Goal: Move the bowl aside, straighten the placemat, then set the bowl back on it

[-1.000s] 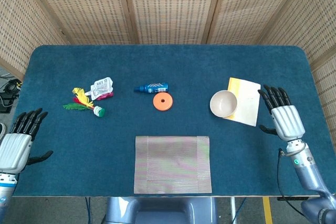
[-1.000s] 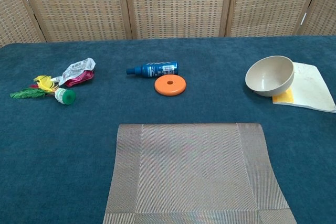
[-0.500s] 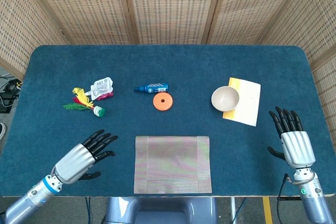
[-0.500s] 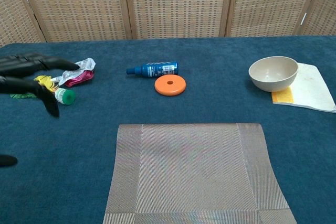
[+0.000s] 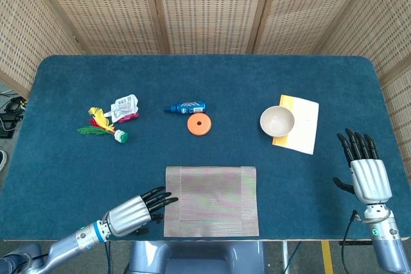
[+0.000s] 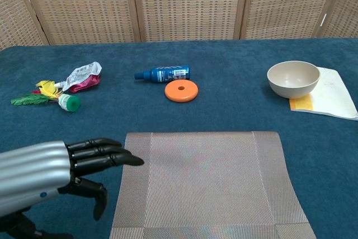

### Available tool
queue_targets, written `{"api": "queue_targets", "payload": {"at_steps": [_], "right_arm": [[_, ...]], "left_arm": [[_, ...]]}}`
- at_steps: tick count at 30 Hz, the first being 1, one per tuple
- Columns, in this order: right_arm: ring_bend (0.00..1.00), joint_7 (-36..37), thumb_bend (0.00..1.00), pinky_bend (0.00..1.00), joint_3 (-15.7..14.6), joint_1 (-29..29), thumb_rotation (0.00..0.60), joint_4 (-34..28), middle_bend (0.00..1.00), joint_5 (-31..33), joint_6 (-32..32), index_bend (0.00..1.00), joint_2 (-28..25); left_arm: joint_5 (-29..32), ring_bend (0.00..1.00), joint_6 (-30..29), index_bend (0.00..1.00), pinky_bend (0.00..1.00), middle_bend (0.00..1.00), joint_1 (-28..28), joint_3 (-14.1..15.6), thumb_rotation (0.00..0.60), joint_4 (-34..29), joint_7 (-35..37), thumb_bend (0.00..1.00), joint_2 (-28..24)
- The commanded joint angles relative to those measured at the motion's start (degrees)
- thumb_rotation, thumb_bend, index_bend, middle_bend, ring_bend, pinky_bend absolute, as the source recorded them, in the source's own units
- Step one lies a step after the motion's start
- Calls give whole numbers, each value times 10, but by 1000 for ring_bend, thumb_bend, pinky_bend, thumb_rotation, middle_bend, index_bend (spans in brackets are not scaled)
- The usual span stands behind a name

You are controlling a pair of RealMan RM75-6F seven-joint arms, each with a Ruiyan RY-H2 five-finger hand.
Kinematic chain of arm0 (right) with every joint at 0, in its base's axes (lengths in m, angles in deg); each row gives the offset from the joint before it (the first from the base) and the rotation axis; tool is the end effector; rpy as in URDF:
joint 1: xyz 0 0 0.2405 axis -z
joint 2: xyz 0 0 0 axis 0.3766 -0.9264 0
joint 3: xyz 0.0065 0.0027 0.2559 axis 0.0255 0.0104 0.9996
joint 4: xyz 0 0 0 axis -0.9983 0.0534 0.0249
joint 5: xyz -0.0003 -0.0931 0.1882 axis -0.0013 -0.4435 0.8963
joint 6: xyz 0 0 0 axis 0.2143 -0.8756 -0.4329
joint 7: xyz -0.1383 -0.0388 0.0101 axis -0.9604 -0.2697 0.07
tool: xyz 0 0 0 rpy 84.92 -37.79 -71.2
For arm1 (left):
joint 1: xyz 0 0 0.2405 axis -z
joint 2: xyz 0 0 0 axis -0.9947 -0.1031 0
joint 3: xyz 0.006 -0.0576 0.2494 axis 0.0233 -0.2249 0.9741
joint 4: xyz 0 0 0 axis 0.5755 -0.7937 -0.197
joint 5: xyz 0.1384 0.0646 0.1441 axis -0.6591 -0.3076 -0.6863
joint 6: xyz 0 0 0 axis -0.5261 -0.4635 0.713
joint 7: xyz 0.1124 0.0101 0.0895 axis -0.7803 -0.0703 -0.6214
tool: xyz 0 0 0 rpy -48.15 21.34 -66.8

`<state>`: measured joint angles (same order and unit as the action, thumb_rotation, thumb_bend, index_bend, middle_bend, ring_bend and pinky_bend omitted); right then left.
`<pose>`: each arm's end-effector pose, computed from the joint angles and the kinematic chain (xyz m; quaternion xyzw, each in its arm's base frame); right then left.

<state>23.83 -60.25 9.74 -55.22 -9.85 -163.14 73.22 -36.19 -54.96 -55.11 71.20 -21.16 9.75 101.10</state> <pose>-0.3096 -0.2313 0.1365 0.6170 -0.3292 0.3982 0.5937 -0.2060 0.1877 -0.0343 -0.8714 -0.2162 -0.4141 0.1501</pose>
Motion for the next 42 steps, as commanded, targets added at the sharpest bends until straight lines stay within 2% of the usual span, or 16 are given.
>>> {"api": "queue_targets", "payload": {"at_steps": [1, 4, 16, 27, 42], "right_arm": [[0, 3, 0, 0, 1, -1, 600, 3, 0, 1, 6, 0, 1], [0, 5, 0, 0, 2, -1, 600, 6, 0, 1, 9, 0, 1], [0, 10, 0, 0, 6, 1, 600, 4, 0, -3, 12, 14, -2], [0, 17, 0, 0, 9, 2, 600, 8, 0, -3, 15, 33, -4], [0, 15, 0, 0, 11, 4, 600, 5, 0, -7, 15, 49, -3]], "left_arm": [[0, 0, 7, 383, 0, 0, 8, 8, 600, 5, 3, 298, 9], [1, 0, 11, 354, 0, 0, 16, 15, 600, 9, 1, 308, 18], [20, 0, 18, 353, 0, 0, 27, 38, 600, 32, 5, 308, 49], [33, 0, 16, 353, 0, 0, 35, 46, 600, 64, 4, 308, 80], [47, 0, 31, 350, 0, 0, 53, 57, 600, 58, -22, 308, 82]]}}
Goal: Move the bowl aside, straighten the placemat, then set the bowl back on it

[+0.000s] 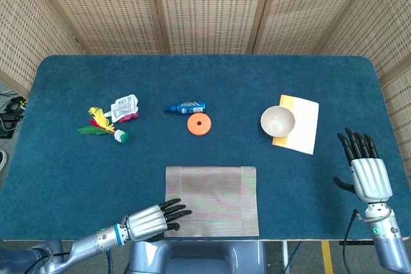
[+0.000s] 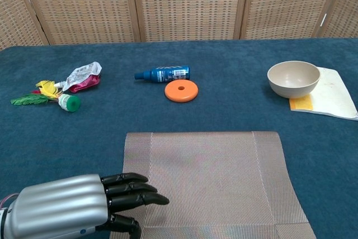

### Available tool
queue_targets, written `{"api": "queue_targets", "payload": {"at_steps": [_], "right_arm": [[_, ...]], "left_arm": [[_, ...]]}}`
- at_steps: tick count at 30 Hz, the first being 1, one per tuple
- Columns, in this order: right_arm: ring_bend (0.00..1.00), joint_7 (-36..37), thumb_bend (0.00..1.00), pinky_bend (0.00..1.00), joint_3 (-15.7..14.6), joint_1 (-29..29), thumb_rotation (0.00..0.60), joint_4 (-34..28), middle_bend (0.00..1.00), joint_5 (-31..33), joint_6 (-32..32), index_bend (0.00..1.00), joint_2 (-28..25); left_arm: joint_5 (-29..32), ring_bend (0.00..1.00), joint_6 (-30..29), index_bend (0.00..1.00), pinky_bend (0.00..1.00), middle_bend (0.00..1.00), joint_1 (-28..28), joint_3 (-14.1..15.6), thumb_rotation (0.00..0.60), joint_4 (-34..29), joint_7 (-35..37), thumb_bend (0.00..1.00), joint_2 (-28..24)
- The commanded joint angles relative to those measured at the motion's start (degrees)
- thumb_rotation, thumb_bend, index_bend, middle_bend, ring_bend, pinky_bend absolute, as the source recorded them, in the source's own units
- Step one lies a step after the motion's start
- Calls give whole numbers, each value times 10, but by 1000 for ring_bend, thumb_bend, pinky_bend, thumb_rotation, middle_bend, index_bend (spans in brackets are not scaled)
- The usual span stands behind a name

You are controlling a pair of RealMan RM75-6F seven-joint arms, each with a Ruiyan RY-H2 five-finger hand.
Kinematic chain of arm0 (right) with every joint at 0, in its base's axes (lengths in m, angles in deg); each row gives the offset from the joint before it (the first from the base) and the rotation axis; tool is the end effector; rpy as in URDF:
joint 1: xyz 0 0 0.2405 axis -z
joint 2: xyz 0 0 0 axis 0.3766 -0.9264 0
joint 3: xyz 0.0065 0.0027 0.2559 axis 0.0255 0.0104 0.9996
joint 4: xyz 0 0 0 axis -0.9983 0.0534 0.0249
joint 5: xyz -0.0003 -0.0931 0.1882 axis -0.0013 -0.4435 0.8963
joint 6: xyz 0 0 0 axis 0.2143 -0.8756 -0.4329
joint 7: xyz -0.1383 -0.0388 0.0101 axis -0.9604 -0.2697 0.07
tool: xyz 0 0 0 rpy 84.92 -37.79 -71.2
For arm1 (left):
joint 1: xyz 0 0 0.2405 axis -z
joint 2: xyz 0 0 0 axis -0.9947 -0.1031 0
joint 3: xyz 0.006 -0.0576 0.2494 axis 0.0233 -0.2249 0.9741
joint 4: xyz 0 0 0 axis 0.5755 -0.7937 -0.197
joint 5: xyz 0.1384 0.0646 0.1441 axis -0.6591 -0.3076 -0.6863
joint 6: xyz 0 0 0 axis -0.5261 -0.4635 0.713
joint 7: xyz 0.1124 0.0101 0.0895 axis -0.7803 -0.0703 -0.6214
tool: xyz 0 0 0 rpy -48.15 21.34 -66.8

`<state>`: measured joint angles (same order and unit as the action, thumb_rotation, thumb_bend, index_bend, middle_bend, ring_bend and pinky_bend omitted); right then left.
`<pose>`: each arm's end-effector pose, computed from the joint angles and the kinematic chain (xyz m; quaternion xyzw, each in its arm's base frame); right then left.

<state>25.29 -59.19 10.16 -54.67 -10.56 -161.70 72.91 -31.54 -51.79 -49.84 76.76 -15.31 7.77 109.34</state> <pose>-0.3119 -0.2332 0.1383 0.6175 -0.3347 0.3992 0.5893 -0.1996 0.1833 -0.0811 -0.8979 -0.2001 -0.3755 0.1133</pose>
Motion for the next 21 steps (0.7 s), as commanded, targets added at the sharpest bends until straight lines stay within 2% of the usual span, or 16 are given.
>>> {"api": "queue_targets", "payload": {"at_steps": [1, 8, 14, 21], "right_arm": [[0, 0, 0, 0, 0, 0, 600, 0, 0, 0, 1, 50, 0], [0, 2, 0, 0, 0, 1, 600, -1, 0, -3, 1, 52, -1], [0, 2, 0, 0, 1, 1, 600, -2, 0, -5, 0, 52, -1], [0, 4, 0, 0, 0, 2, 600, -8, 0, -9, -3, 52, -4]], "left_arm": [[1, 0, -1, 350, 0, 0, 1, 2, 600, 0, -4, 308, 0], [7, 0, 2, 350, 0, 0, 5, 2, 600, 7, -7, 316, 15], [12, 0, 2, 355, 0, 0, 9, 4, 600, 8, -7, 443, 18], [21, 0, 1, 358, 0, 0, 10, 4, 600, 12, -6, 474, 22]]}}
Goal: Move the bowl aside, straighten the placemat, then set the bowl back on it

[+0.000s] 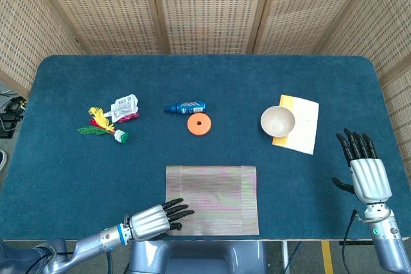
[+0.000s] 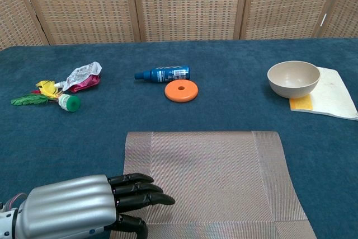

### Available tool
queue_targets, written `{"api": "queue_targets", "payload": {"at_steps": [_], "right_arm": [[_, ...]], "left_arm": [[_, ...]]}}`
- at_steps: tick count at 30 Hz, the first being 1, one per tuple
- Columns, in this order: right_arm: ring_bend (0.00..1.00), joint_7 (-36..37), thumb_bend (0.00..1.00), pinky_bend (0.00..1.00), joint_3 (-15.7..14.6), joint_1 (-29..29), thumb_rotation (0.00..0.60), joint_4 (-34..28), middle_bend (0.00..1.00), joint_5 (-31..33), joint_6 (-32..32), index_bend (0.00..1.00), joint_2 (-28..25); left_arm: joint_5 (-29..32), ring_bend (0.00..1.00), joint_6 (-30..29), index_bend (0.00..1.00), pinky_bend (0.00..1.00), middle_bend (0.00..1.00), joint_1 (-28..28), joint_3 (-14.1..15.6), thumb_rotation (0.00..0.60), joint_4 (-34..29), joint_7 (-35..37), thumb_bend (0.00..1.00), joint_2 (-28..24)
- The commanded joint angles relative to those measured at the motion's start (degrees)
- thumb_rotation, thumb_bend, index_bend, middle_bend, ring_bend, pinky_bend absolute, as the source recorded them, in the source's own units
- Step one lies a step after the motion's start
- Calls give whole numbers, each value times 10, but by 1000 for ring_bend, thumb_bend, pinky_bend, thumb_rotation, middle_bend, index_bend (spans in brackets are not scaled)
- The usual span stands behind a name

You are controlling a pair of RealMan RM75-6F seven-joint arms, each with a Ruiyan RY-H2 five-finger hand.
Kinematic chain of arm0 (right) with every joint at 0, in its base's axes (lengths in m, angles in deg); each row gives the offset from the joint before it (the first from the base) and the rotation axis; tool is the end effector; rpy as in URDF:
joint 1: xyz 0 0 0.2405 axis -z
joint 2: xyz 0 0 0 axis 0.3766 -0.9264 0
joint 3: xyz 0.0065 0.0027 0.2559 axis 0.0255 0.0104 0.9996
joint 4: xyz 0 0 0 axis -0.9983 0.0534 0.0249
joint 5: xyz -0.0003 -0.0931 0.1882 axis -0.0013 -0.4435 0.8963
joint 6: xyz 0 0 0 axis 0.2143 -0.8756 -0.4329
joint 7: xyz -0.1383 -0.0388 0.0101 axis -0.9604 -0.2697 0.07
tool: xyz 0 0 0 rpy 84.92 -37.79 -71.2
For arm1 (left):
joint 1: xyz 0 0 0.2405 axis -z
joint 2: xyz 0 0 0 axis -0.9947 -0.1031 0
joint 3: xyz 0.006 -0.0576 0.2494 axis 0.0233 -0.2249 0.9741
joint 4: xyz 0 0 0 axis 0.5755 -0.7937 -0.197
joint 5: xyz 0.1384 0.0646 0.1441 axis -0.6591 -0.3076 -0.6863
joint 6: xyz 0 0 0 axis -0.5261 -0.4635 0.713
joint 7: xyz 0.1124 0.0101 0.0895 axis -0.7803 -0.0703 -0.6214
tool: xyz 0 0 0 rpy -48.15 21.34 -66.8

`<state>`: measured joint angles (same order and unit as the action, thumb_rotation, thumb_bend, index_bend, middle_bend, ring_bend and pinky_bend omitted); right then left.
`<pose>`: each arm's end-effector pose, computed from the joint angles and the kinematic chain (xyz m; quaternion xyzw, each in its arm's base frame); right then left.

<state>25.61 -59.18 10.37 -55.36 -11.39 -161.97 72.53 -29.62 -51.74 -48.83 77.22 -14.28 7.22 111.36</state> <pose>-0.3089 -0.2315 0.1390 0.6190 -0.3340 0.4049 0.5842 -0.1939 0.1854 -0.0901 -0.8968 -0.2003 -0.3777 0.1139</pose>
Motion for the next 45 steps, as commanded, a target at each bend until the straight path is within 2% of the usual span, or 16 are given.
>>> {"api": "queue_targets", "payload": {"at_steps": [1, 8, 12, 24, 31, 36, 38, 45], "right_arm": [[0, 1, 0, 0, 0, 0, 600, -1, 0, -1, 0, 52, -1], [0, 4, 0, 0, -1, 1, 600, -3, 0, -3, 1, 52, -3], [0, 6, 0, 0, 0, 1, 600, -3, 0, -4, 0, 52, -4], [0, 8, 0, 0, 1, 2, 600, -6, 0, -5, -2, 52, -6], [0, 10, 0, 0, 1, 2, 600, -6, 0, -5, -2, 51, -6], [0, 8, 0, 0, 1, 2, 600, -6, 0, -5, -1, 52, -6], [0, 7, 0, 0, 1, 2, 600, -5, 0, -4, 2, 51, -5], [0, 5, 0, 0, 1, 2, 600, -7, 0, -7, -1, 51, -5]], "left_arm": [[3, 0, 1, 361, 0, 0, 0, 0, 600, 2, 0, 474, 2], [16, 0, 2, 412, 0, 0, -2, -2, 600, 10, 3, 478, 11], [21, 0, 1, 456, 0, 0, 0, -3, 600, 10, 12, 525, 14], [34, 0, -10, 657, 0, 0, -2, -12, 600, 16, 15, 557, 26], [43, 0, -17, 762, 0, 0, 0, -23, 600, 11, 17, 685, 28], [69, 0, -22, 782, 0, 0, 16, -72, 600, -25, 11, 733, 21], [104, 0, -16, 785, 0, 0, 34, -127, 600, -59, 10, 737, 7], [213, 0, 60, 791, 0, 0, 73, -227, 600, -120, -29, 738, -33]]}}
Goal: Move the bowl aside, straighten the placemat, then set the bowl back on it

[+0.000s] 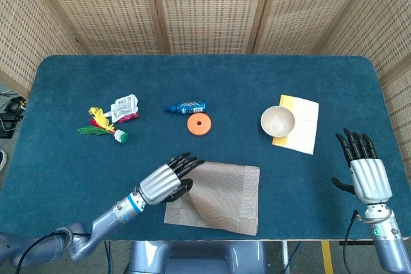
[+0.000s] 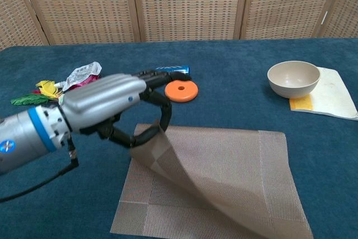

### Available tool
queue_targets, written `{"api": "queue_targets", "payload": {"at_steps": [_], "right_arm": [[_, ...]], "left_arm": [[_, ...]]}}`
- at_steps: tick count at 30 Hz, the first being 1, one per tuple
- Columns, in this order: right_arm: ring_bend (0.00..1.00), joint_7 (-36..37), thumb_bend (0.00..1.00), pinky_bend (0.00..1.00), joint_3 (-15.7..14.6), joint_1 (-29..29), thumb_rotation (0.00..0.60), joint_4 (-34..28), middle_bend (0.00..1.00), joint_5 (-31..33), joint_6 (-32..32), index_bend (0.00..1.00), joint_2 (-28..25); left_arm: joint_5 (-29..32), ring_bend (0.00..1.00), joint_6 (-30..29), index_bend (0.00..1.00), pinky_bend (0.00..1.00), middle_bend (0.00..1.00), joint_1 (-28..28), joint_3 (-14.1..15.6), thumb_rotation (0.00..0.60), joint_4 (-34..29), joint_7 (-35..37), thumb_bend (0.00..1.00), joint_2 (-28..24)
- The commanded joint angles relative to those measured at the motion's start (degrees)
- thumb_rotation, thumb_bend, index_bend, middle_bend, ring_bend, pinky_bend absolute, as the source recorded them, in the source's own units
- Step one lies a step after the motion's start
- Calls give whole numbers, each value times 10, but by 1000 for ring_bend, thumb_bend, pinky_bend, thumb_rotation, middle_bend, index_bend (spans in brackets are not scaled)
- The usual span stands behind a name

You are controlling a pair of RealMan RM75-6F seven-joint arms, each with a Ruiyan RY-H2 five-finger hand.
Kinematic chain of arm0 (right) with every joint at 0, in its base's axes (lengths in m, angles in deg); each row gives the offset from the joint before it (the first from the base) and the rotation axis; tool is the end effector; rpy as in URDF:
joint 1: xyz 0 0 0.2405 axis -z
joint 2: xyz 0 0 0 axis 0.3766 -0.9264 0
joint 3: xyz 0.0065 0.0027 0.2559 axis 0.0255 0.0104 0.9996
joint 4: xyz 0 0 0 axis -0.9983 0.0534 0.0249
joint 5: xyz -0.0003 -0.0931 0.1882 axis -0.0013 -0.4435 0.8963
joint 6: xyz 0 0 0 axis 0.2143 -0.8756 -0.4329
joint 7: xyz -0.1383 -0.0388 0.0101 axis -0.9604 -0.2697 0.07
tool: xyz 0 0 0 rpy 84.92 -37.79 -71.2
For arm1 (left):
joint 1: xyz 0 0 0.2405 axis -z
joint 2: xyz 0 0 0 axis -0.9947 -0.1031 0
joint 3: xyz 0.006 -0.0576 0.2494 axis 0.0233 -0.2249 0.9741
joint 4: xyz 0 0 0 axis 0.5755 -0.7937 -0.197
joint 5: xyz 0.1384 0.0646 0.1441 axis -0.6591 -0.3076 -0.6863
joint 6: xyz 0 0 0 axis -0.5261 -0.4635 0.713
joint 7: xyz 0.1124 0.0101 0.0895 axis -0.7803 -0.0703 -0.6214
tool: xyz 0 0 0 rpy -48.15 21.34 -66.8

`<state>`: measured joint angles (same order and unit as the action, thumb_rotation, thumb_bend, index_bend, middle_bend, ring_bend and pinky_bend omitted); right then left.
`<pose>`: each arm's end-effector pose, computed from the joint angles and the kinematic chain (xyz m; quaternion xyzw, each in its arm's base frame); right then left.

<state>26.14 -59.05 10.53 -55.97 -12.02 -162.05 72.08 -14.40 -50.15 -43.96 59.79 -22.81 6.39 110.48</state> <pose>-0.3066 -0.2307 0.1404 0.6194 -0.3348 0.4103 0.5796 -0.1185 0.2742 -0.0600 -0.7944 -0.2747 -0.4935 0.2236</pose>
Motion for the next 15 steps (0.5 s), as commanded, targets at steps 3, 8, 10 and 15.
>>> {"api": "queue_targets", "payload": {"at_steps": [3, 8, 10, 15], "right_arm": [[0, -1, 0, 0, 0, 1, 600, -2, 0, -2, -2, 52, -1], [0, -1, 0, 0, -1, 0, 600, -2, 0, -3, -1, 52, -1], [0, -2, 0, 0, -1, -1, 600, -1, 0, -1, 3, 52, 0], [0, -6, 0, 0, -2, -2, 600, -1, 0, -3, 4, 54, 2]], "left_arm": [[163, 0, 107, 795, 0, 0, 50, -124, 600, -30, -35, 738, -47], [267, 0, 152, 801, 0, 0, 63, -161, 600, -10, -103, 739, -74], [314, 0, 169, 801, 0, 0, 67, -173, 600, 1, -124, 740, -81], [409, 0, 198, 801, 0, 0, 74, -180, 600, 17, -178, 748, -107]]}}
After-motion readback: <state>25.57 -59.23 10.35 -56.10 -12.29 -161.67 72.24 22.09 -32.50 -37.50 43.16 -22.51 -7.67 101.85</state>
